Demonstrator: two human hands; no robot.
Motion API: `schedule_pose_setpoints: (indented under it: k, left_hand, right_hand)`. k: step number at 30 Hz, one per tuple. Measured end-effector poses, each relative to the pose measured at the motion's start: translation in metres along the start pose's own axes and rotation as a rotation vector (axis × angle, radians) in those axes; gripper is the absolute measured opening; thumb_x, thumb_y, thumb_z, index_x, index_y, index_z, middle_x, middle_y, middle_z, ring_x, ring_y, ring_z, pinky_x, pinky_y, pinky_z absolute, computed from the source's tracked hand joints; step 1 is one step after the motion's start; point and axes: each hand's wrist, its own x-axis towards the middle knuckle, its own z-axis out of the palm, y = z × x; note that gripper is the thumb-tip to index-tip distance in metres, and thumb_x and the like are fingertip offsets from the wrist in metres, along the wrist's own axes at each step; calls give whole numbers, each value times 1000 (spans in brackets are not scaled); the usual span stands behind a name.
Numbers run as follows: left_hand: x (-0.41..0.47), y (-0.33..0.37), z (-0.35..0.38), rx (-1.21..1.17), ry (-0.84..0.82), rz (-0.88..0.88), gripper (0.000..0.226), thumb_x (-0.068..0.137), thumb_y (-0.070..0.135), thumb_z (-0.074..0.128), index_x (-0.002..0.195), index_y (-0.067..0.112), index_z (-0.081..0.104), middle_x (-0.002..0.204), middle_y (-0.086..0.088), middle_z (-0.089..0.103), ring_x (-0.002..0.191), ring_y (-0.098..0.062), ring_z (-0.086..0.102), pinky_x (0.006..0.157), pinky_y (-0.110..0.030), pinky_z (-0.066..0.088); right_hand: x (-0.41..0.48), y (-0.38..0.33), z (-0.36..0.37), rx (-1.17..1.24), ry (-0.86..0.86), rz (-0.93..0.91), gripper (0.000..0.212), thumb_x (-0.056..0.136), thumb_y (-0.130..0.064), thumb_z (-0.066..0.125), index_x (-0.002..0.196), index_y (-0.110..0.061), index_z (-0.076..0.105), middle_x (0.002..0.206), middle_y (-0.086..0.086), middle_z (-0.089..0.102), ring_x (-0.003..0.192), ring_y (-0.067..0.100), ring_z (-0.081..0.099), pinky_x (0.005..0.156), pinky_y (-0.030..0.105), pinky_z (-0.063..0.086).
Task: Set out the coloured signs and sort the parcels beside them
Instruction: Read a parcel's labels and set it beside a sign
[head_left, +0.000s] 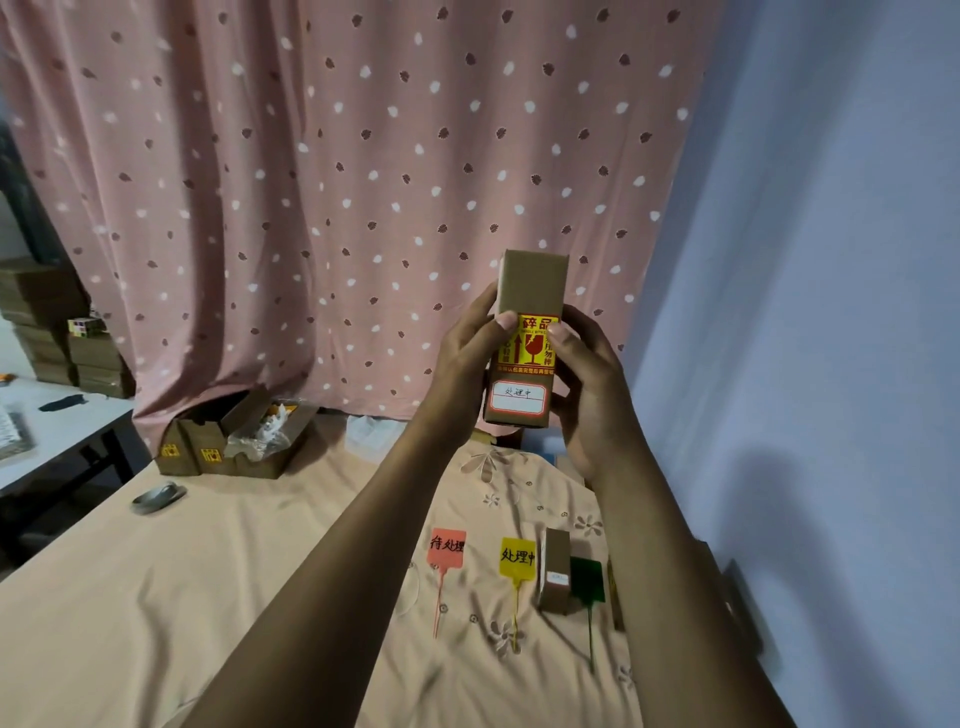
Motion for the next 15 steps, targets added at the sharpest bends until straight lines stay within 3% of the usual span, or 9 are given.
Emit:
schedule_pose_setpoints:
  k: [8,13,15]
  left_hand:
    - [-5,3,5,20,-19,18,61,95,38,53,147,8,45,106,1,70,92,-17,74,77,-26,58]
    - [-10,-2,7,23,-26,-1,58,98,37,51,147,8,45,106,1,72,94,-20,74,77,-28,59]
    - [-11,-5,8,49,-68,-50,58,99,40,48,151,14,41,113,3,71,103,-20,73,85,-32,59]
  right_hand:
    - [-7,-5,2,88,1,44,35,101,-40,54,133,-27,57,120,4,71,113,28,71,91,46,59]
    - [-10,-4,-2,79,37,71,41,98,-44,56,135,-25,57,124,6,71,114,28,70,95,53,58]
    - [-11,-3,-5,72,40,76,40,101,-42,54,136,-25,56,125,6,71,114,27,70,96,53,57]
